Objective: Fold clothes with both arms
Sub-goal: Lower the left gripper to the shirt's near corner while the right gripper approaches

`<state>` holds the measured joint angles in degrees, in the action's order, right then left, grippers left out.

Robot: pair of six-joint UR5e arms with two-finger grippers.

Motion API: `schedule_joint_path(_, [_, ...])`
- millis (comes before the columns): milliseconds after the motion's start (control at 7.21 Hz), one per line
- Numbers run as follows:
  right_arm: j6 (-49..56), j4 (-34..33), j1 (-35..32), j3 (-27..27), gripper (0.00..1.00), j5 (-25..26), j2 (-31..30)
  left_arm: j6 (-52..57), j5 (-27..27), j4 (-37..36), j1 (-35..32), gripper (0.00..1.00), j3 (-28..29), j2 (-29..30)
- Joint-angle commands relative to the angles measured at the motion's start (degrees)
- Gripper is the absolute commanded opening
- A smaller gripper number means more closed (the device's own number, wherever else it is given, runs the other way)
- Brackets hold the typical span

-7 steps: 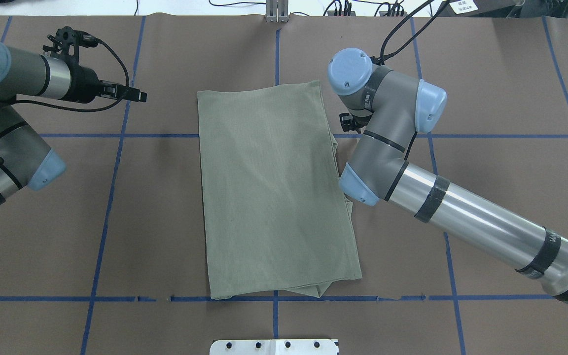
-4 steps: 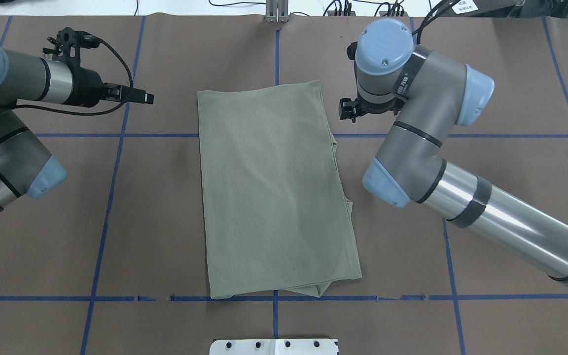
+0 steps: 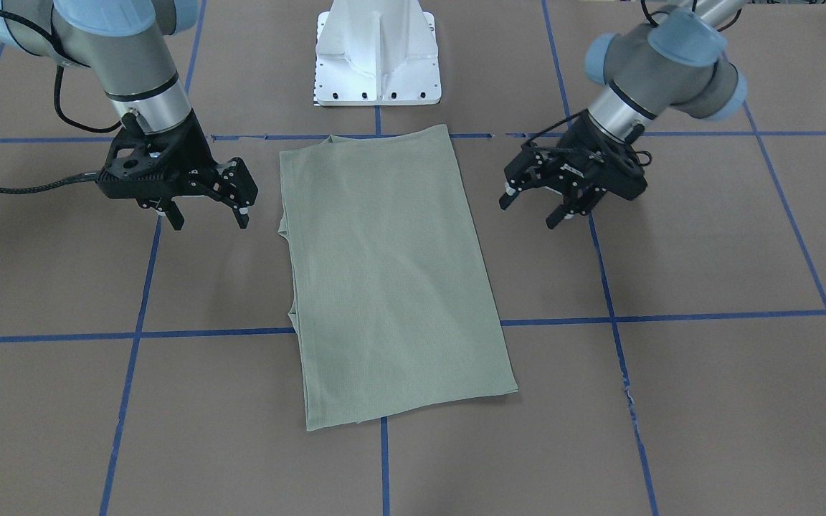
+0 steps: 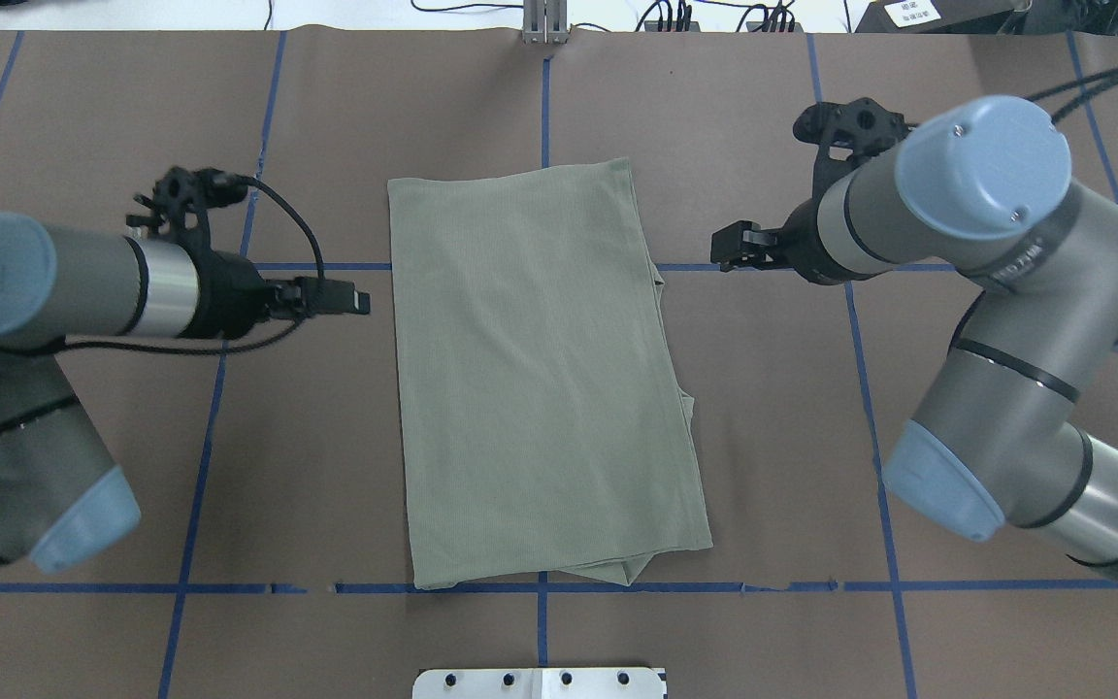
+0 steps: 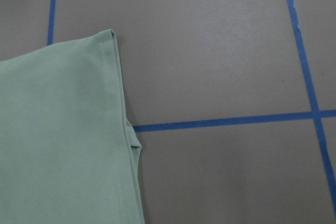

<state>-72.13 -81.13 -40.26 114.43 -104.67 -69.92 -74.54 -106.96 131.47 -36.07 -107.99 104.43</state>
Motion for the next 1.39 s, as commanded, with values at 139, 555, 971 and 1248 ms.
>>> schedule_joint_path(139, [-16.8, 15.6, 7.4, 3.9, 1.0, 8.2, -11.3, -16.7, 13.1, -6.5, 15.3, 1.0, -5.0, -0.5])
schedule_joint_path(555, [-20.2, 15.7, 9.7, 4.5, 1.0, 10.4, -11.4, -27.6, 19.1, -6.6, 24.7, 0.89, -4.4, -2.1])
schedule_joint_path(971, [-20.2, 15.7, 10.3, 4.5, 1.0, 11.3, -11.4, -27.7, 19.4, -6.8, 27.1, 0.86, -2.7, -2.3])
schedule_joint_path(1248, [-20.3, 15.7, 10.3, 4.5, 1.0, 11.4, -11.4, -27.8, 19.5, -6.8, 28.2, 0.74, -2.7, -1.9])
